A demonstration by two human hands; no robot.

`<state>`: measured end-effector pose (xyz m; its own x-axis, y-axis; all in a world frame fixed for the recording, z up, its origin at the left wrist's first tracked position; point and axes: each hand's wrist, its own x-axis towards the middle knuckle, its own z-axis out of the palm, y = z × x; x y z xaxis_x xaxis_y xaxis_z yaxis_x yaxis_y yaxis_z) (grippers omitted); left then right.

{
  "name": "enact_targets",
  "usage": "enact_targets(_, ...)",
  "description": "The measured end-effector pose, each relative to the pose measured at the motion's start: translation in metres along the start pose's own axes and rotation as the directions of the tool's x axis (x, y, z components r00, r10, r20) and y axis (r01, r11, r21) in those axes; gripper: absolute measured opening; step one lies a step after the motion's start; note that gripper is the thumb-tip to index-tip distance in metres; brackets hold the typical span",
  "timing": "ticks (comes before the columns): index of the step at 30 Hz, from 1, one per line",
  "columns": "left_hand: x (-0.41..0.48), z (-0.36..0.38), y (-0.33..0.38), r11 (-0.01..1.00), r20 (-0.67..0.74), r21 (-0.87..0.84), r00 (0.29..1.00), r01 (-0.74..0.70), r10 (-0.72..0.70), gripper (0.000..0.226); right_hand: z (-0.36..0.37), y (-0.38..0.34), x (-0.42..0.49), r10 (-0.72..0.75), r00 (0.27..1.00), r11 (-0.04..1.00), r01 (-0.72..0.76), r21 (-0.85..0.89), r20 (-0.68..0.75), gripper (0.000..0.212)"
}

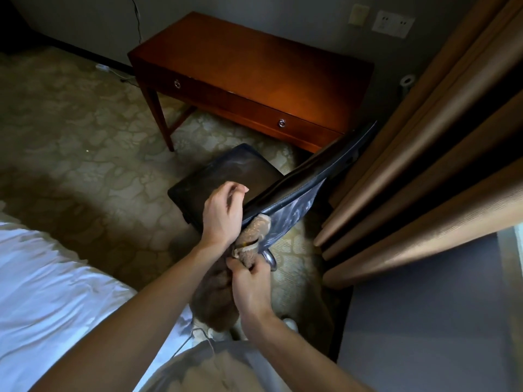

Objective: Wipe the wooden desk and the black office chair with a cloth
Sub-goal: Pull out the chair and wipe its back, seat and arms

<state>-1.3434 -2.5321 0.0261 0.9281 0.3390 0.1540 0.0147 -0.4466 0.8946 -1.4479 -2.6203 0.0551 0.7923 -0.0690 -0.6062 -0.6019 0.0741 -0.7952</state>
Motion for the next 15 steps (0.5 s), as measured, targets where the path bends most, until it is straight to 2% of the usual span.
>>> enact_targets(2,0.001,0.000,-0.001,0.996,0.036,-0.016,0.996,0.083,-0.082,0.034,-0.019,-0.007,0.003,0.088,0.995,0.991,-0.091,0.095,0.041,0.019)
enact_targets(5,-0.004,-0.003,0.004,0.993,0.009,-0.012,0.993,0.116,-0.116,0.031,-0.056,-0.026,0.014,0.161,0.985,0.961,-0.142,0.237,-0.060,0.016)
enact_targets(8,-0.012,0.001,0.019,0.996,-0.014,0.018,0.996,0.090,-0.089,0.030,-0.096,-0.047,0.032,0.139,0.975,0.947,-0.080,0.312,-0.172,0.025)
enact_targets(11,-0.013,0.015,0.039,0.993,-0.037,0.111,0.999,0.032,-0.028,0.026,-0.130,-0.064,0.055,0.090,0.973,0.946,-0.016,0.323,-0.214,0.013)
enact_targets(15,-0.017,0.029,0.041,0.921,-0.090,0.388,0.996,0.027,0.009,0.030,-0.164,-0.070,0.096,0.012,0.960,0.963,0.064,0.261,-0.279,0.014)
